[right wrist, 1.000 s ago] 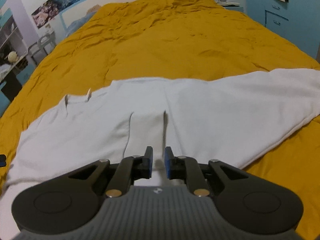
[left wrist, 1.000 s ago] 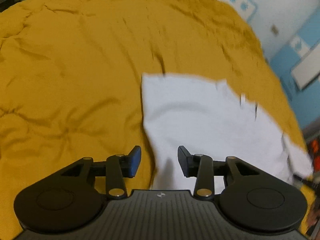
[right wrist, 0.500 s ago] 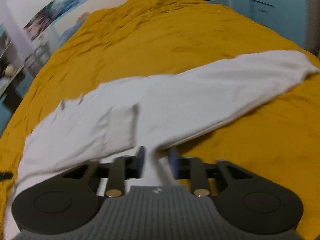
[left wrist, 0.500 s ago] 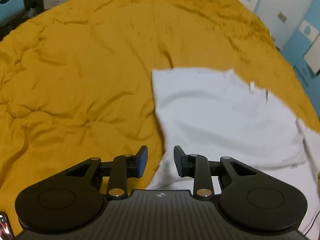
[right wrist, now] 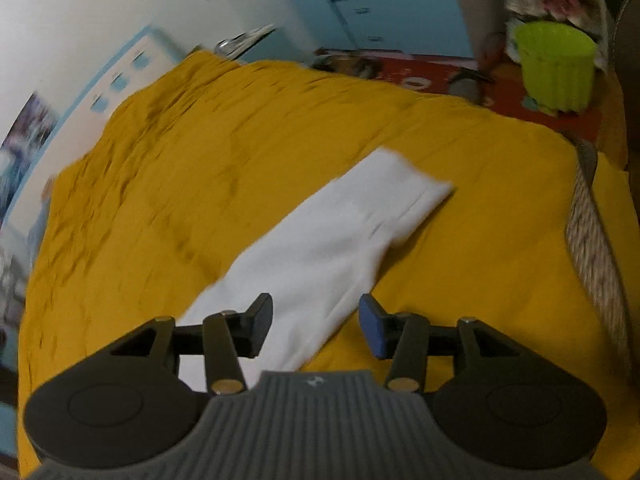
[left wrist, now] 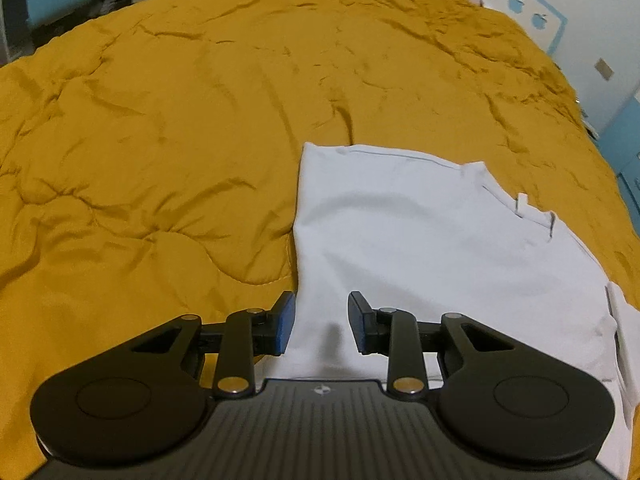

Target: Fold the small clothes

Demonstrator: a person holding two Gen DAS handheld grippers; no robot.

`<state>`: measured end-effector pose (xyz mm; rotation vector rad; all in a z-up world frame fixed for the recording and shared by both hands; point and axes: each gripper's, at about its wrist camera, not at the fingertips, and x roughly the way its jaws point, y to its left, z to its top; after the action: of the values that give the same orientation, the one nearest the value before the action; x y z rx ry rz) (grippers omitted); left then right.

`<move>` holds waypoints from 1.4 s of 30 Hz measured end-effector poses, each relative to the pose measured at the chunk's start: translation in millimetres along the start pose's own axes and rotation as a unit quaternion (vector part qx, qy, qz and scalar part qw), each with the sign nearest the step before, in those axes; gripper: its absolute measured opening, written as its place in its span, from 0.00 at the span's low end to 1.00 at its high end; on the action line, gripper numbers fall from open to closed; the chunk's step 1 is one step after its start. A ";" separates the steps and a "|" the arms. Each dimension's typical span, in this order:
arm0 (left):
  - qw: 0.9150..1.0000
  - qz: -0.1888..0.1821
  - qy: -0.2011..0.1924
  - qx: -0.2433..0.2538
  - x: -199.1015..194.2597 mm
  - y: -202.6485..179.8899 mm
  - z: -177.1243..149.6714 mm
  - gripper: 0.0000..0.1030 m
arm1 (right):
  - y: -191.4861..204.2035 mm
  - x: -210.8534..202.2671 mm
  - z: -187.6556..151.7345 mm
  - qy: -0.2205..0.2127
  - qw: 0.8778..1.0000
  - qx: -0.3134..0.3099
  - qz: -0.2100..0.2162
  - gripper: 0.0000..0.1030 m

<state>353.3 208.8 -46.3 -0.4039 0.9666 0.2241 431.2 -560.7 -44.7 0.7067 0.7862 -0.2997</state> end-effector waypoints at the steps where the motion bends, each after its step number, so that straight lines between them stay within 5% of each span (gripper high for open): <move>1: 1.000 0.003 -0.001 -0.003 0.9 -0.2 -0.4 0.36 | -7.4 6.4 9.2 0.001 1.000 0.015 -0.002 0.43; 5: 1.000 0.013 0.002 -0.004 3.4 -3.6 -2.5 0.39 | -31.0 34.3 31.5 0.006 0.997 0.081 0.003 0.43; 11: 0.999 0.031 0.007 0.007 4.7 -5.0 -4.0 0.39 | -24.7 50.1 42.3 -0.008 0.997 0.066 -0.042 0.11; 16: 1.000 0.024 -0.008 0.001 -5.6 1.3 -3.8 0.39 | 48.4 12.2 45.0 -0.053 0.996 -0.055 -0.046 0.09; 24: 0.999 -0.020 -0.036 -0.007 -35.7 11.0 -6.1 0.39 | 237.9 -99.6 13.4 -0.111 0.970 -0.194 0.094 0.08; 32: 0.996 -0.044 -0.074 0.011 -63.4 15.7 -1.1 0.40 | 404.6 -154.3 -97.8 -0.092 0.936 -0.274 0.200 0.08; 38: 0.993 -0.087 -0.080 -0.020 -75.5 38.7 4.1 0.41 | 476.2 -106.2 -240.6 -0.019 0.923 -0.328 0.202 0.08; 42: 0.989 -0.120 -0.081 -0.040 -77.8 57.3 6.3 0.44 | 488.2 -49.6 -338.0 0.073 0.914 -0.349 0.191 0.08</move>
<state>294.3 262.8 8.4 -0.5627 0.7443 0.0762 455.4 26.7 52.0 0.1880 0.8073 0.3884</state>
